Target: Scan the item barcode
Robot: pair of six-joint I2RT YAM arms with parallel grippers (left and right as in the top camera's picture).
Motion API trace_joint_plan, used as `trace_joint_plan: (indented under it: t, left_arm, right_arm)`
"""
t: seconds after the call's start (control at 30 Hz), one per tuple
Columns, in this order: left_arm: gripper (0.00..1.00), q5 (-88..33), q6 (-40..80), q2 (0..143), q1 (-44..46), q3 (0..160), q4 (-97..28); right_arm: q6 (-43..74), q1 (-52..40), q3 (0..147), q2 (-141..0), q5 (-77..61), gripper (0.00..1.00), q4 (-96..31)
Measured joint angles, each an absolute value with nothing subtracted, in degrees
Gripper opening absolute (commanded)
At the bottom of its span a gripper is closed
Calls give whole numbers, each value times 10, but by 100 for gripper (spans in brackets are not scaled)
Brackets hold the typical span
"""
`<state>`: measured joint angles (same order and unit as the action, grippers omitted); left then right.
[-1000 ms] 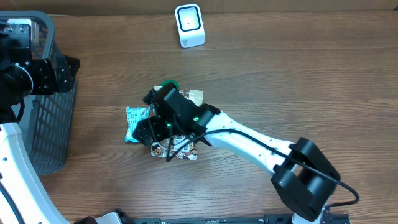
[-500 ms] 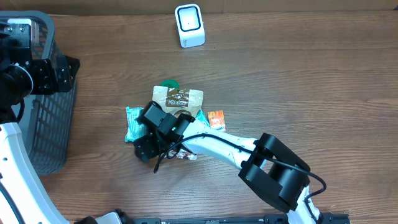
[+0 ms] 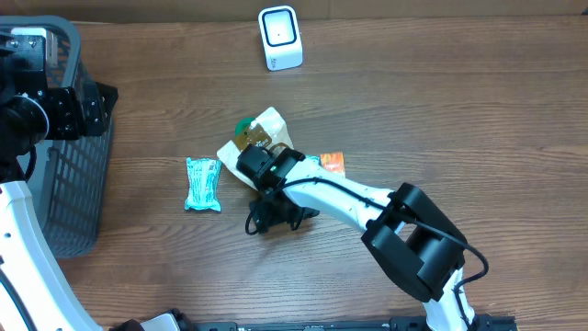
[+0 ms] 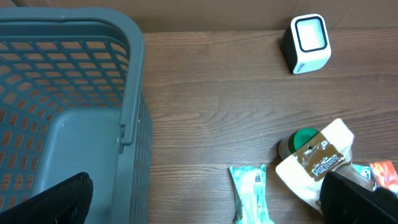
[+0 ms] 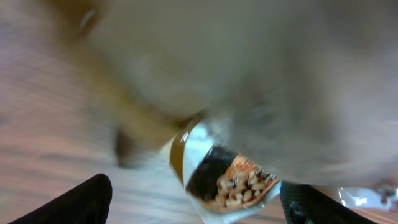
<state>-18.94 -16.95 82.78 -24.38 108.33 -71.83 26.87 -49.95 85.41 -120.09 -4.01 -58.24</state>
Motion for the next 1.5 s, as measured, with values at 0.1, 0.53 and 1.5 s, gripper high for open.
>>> trace_joint_plan:
  t: [0.1, 0.53, 1.5]
  left_arm:
    - [100, -189, -170, 828, -244, 1083, -718]
    - [99, -189, -170, 828, -244, 1083, -718]
    - [100, -189, -170, 828, -244, 1083, -718]
  right_arm:
    - [274, -482, 854, -1192, -4, 89, -592]
    - [277, -327, 854, -1159, 95, 88, -588]
    - [199, -266, 855, -1186, 96, 93, -211]
